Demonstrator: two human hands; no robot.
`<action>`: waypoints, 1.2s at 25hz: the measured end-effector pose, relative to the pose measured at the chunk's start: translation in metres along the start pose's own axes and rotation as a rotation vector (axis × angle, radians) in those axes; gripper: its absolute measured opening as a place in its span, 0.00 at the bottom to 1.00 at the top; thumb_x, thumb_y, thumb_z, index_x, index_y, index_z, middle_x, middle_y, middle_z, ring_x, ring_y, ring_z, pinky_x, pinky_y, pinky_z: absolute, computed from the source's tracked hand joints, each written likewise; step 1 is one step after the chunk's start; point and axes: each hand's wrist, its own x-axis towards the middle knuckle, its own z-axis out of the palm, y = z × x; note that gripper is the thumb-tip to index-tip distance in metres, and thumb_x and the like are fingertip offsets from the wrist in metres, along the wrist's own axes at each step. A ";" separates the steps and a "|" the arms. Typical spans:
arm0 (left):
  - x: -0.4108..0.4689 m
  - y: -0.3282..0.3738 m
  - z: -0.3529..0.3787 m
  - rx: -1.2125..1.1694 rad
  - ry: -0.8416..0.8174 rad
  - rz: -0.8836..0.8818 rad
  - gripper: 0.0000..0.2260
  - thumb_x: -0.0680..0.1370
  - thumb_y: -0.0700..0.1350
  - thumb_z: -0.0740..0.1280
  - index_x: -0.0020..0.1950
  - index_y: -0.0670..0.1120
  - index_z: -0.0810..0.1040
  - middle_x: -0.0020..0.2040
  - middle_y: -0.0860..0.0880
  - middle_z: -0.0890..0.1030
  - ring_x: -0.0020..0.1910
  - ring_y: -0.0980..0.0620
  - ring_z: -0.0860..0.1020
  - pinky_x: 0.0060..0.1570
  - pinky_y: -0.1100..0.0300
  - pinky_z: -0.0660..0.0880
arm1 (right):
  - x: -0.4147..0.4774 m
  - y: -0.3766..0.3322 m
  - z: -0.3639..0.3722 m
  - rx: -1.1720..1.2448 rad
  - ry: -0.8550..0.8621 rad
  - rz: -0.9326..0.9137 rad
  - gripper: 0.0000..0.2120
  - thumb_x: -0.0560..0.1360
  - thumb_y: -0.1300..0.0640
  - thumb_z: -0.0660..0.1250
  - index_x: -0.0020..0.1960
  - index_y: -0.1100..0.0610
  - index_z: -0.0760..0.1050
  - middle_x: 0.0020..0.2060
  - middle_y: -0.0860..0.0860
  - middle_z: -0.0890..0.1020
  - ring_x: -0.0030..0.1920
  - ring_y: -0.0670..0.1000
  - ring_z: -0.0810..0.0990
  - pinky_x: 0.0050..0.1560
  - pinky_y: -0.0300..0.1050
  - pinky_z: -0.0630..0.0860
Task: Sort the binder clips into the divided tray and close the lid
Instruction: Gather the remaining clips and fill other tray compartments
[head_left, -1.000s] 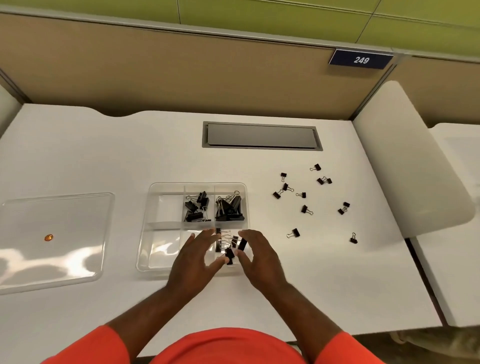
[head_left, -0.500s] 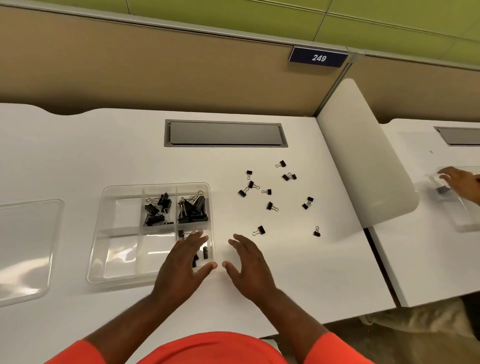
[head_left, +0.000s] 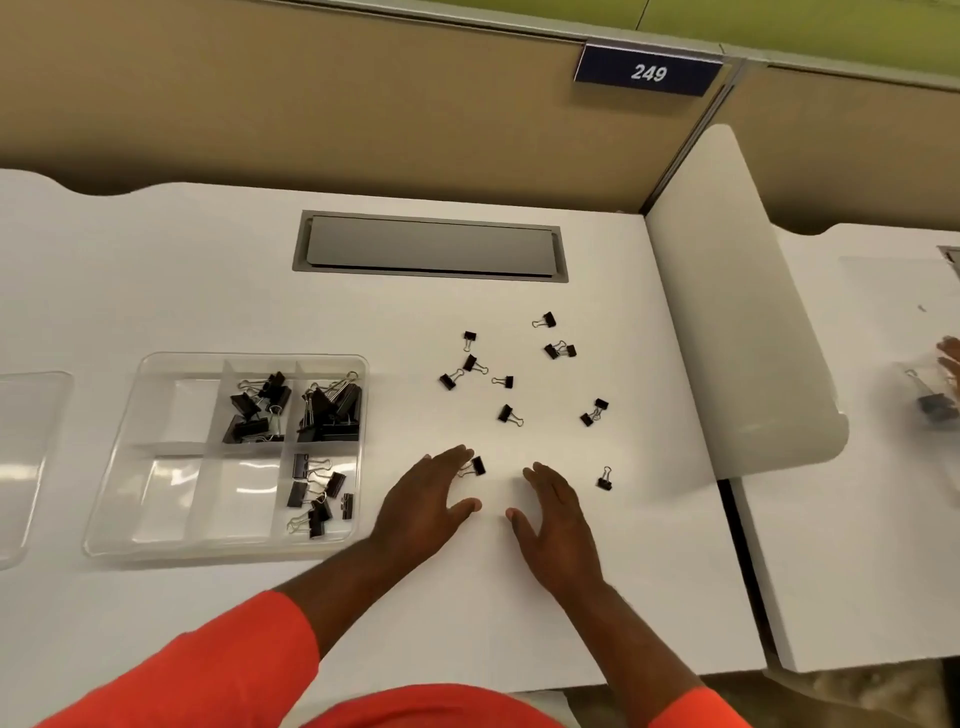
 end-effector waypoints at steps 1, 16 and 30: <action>0.008 0.001 0.008 0.008 0.000 -0.027 0.29 0.76 0.55 0.71 0.75 0.54 0.67 0.74 0.56 0.69 0.73 0.54 0.66 0.71 0.65 0.53 | 0.006 0.008 -0.004 0.003 -0.009 0.000 0.27 0.79 0.46 0.67 0.75 0.49 0.67 0.75 0.43 0.67 0.75 0.44 0.63 0.73 0.41 0.65; 0.032 0.008 0.050 0.061 0.239 -0.055 0.14 0.73 0.44 0.75 0.58 0.49 0.82 0.52 0.53 0.82 0.56 0.55 0.78 0.57 0.62 0.73 | 0.093 0.026 -0.013 0.017 -0.158 -0.128 0.26 0.79 0.50 0.66 0.76 0.48 0.67 0.75 0.45 0.67 0.75 0.45 0.63 0.70 0.40 0.65; 0.007 0.018 0.034 0.016 0.228 -0.098 0.12 0.77 0.46 0.71 0.61 0.49 0.82 0.58 0.55 0.81 0.54 0.59 0.79 0.56 0.69 0.72 | 0.099 0.009 0.005 -0.150 -0.211 -0.302 0.18 0.81 0.59 0.65 0.71 0.55 0.75 0.75 0.51 0.70 0.74 0.52 0.68 0.67 0.48 0.71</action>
